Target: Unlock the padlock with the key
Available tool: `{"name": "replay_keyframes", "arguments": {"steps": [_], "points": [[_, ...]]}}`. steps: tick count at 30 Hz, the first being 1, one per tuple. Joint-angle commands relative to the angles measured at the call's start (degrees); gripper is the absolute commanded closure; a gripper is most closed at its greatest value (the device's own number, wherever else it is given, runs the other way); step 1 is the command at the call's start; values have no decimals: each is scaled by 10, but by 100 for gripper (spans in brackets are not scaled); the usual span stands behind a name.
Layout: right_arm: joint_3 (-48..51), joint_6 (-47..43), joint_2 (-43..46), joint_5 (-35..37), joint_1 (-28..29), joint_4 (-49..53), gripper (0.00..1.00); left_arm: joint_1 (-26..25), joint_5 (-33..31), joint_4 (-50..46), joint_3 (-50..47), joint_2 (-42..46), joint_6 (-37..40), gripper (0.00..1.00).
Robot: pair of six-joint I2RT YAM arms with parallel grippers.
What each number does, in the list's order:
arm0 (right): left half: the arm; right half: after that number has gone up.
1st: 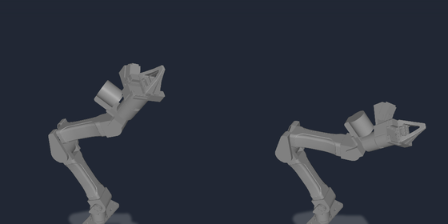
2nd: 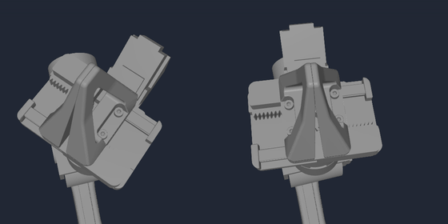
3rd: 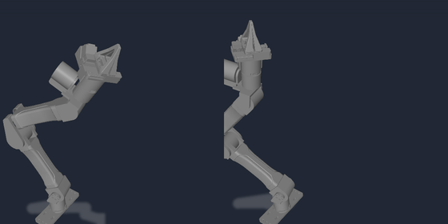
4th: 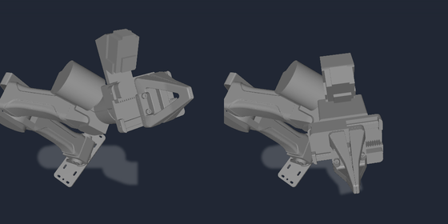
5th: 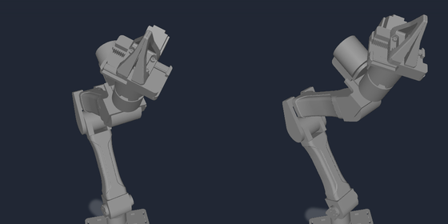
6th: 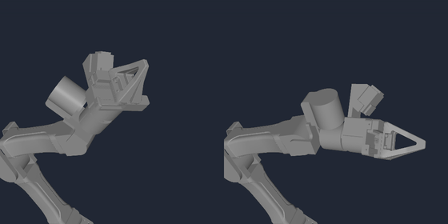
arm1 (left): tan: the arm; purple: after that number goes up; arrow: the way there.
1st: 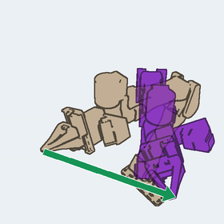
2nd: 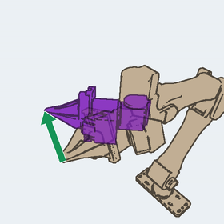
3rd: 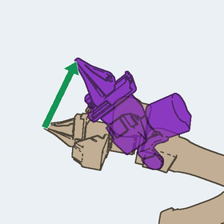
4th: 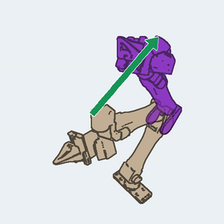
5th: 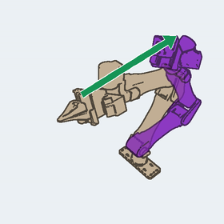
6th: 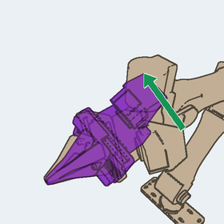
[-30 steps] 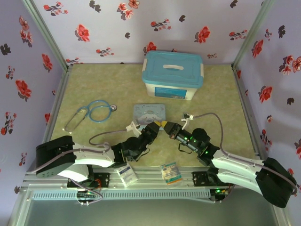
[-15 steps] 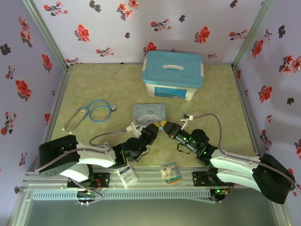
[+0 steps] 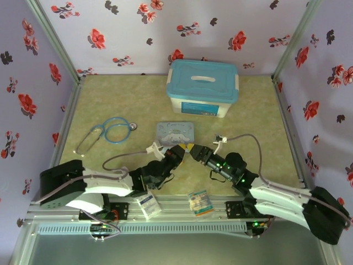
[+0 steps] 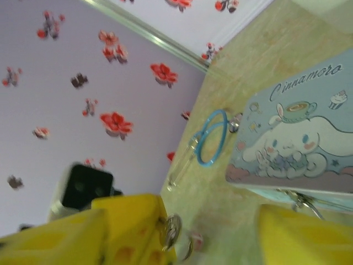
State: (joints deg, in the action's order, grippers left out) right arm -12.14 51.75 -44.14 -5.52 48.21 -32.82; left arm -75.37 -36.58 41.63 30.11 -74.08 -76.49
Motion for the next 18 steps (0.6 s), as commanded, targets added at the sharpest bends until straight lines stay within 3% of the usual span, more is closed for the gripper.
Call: {"name": "replay_keyframes", "arguments": {"steps": [1, 3, 6, 9, 13, 18], "points": [[-49, -118, 56, -93, -47, 190, 10, 7, 6, -188, 63, 61, 114, 100], [-46, -112, 67, -173, -93, 178, 1, 37, 61, -198, 55, 78, 118, 100], [-43, -71, 52, -276, -127, 89, 1, 75, 145, -162, 30, 99, 133, 100], [-49, -26, 5, -334, -127, -21, 1, 89, 211, -201, 58, 120, 196, 100], [-60, 45, -75, -374, -127, -188, 1, 92, 255, -305, 117, 144, 277, 100], [-62, 116, -164, -369, -119, -355, 9, 96, 274, -300, 121, 169, 292, 100]]}}
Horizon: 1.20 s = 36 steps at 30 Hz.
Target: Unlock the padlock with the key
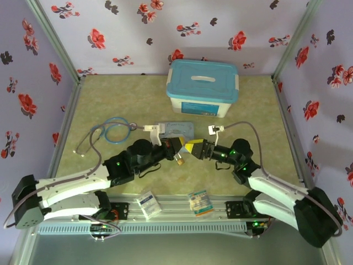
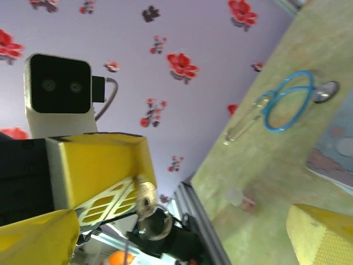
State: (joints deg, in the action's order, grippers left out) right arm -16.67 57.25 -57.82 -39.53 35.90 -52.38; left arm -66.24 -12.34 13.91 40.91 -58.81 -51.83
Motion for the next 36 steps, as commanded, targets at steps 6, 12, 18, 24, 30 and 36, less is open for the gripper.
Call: {"name": "replay_keyframes", "arguments": {"steps": [6, 12, 18, 24, 30, 36], "points": [[-21, 88, -100, -10, 61, -270, 21, 6, 38, 40, -5, 9, 20, 100], [-5, 78, -79, 14, 63, -269, 38, 15, 28, 54, -15, 19, 9, 100], [-2, 81, -73, 31, 52, -270, 47, 17, 29, 78, -28, 24, -5, 100], [-5, 84, -78, 30, 48, -270, 62, 17, 26, 87, -43, 32, -15, 100], [4, 85, -70, 35, 49, -270, 72, 19, 14, 91, -48, 38, -19, 100], [3, 86, -71, 35, 49, -270, 86, 20, 18, 104, -54, 33, -24, 100]]}}
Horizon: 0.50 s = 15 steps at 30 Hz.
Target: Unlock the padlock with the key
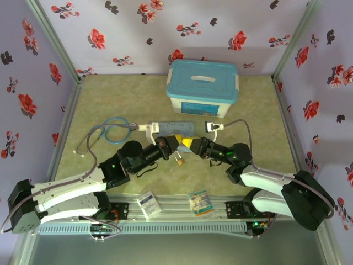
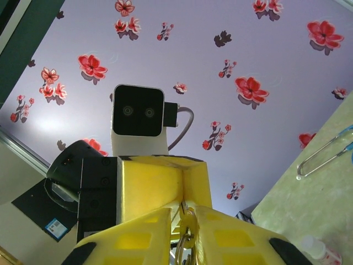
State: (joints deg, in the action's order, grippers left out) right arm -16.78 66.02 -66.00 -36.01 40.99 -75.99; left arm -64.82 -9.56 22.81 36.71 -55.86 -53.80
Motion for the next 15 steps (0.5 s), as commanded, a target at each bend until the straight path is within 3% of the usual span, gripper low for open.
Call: {"name": "replay_keyframes", "arguments": {"steps": [1, 4, 8, 9, 11, 12, 15], "points": [[4, -2, 10, 0, -2, -34, 89, 6, -10, 17, -15, 5, -5, 100], [7, -3, 10, 3, -2, -34, 97, 7, -11, 8, -16, 12, -2, 100], [8, -5, 8, 4, -2, -34, 100, 9, -14, 10, -22, 9, -12, 100], [10, -5, 8, 4, -2, -34, 100, 9, -14, 13, -25, 7, -14, 93], [14, -9, 7, 9, -3, -26, 100, 8, -23, 11, -29, 8, -17, 51], [16, -15, 10, 15, -4, -7, 100, 8, -33, 7, -32, 11, -15, 42], [17, -63, 42, 52, -7, 139, 100, 8, -68, -13, -35, 28, -7, 34]]}}
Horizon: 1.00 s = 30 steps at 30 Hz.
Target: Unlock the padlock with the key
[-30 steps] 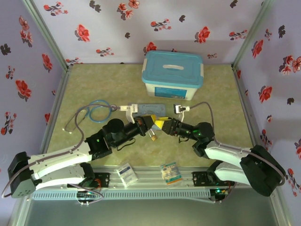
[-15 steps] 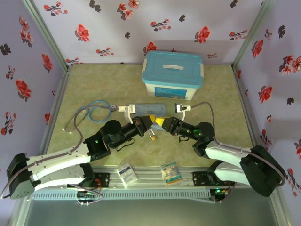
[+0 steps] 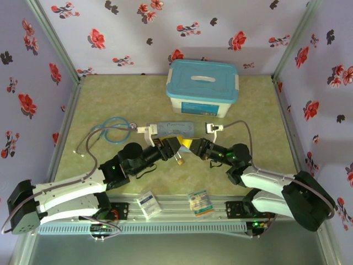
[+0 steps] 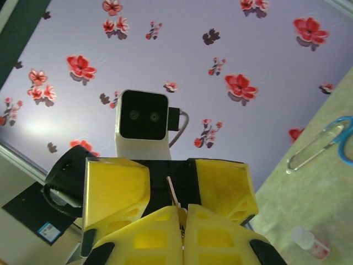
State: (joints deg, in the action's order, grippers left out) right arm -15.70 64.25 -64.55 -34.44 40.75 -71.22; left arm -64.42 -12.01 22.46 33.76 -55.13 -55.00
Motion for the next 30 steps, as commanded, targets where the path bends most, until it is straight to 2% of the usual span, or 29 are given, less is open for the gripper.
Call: {"name": "replay_keyframes", "arguments": {"steps": [1, 2, 4, 6, 9, 16, 20, 24, 30], "points": [[3, -70, 47, 58, -5, 164, 100, 4, -55, -15, -6, 24, 6, 29], [-2, -94, 64, 76, -5, 229, 100, 4, -62, -18, -8, 24, 4, 18], [-18, -142, 105, 131, -5, 380, 100, 4, -83, -33, -11, 20, -7, 16], [-24, -165, 130, 157, -9, 455, 100, 3, -95, -61, -7, 6, -17, 17], [-12, -161, 149, 175, -21, 498, 100, -1, -114, -106, 6, -26, -38, 18], [-12, -174, 165, 259, -32, 634, 100, -10, -127, -120, 1, -116, -85, 23], [-11, -180, 158, 258, -34, 650, 100, -30, -141, -120, -3, -170, -120, 22], [2, -172, 160, 260, -34, 640, 100, -41, -173, -53, -40, -211, -179, 21], [10, -168, 169, 257, -34, 632, 100, -45, -200, -71, -28, -280, -219, 25]]}}
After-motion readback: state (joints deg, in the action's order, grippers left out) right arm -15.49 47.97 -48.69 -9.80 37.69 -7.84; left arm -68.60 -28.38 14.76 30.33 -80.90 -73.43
